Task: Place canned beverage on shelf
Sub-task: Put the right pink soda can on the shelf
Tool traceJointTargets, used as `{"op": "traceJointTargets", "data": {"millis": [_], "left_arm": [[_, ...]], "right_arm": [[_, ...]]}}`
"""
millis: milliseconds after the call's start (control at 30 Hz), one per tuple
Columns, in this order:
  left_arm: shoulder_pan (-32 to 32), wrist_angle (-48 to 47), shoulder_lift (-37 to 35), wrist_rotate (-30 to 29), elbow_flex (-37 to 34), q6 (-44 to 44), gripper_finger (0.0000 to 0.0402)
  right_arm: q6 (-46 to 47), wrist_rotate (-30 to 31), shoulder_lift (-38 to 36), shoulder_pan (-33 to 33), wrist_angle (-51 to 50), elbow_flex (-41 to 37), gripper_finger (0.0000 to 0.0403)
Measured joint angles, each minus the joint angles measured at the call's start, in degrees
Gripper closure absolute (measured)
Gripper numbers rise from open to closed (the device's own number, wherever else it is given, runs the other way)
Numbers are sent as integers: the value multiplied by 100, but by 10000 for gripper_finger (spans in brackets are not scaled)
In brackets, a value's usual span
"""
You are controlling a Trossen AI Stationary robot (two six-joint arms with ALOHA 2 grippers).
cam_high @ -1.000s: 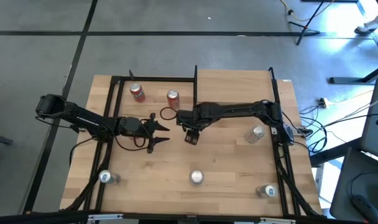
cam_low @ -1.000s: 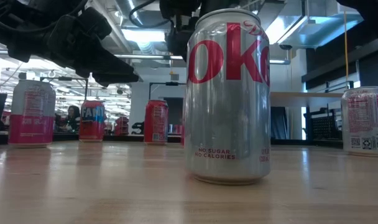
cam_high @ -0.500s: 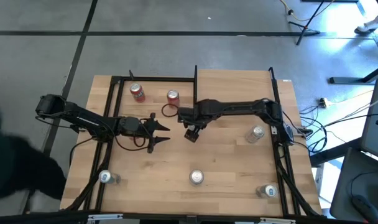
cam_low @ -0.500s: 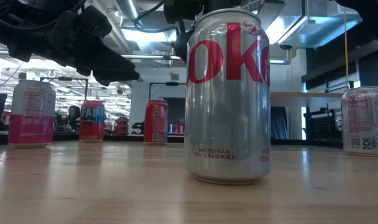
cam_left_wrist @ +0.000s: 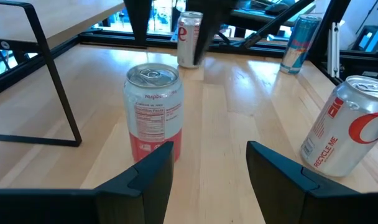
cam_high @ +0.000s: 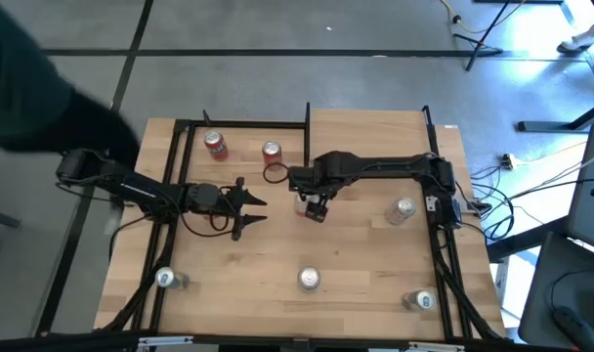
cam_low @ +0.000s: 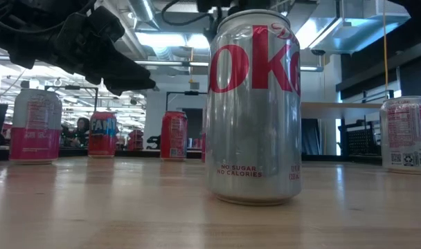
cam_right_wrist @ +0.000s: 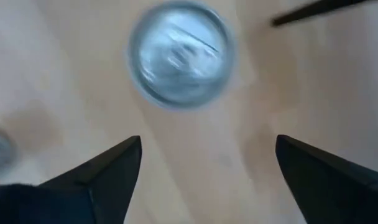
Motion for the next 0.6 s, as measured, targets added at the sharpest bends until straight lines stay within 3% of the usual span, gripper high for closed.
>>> {"op": "traceJointTargets", "data": {"millis": [133, 367, 500, 600], "left_arm": [[0, 45, 145, -10, 2, 0, 209], [0, 855, 1038, -190, 71, -7, 209], [0, 915, 1863, -369, 619, -11, 209], [0, 892, 2564, -716, 1146, -9, 209]], "right_arm": [[-491, 455, -195, 37, -14, -319, 50], [-825, 644, -731, 33, 1662, -2013, 50], [-756, 1169, -931, 31, 2332, -2710, 50], [-645, 1503, -971, 31, 2529, -2815, 50]]}}
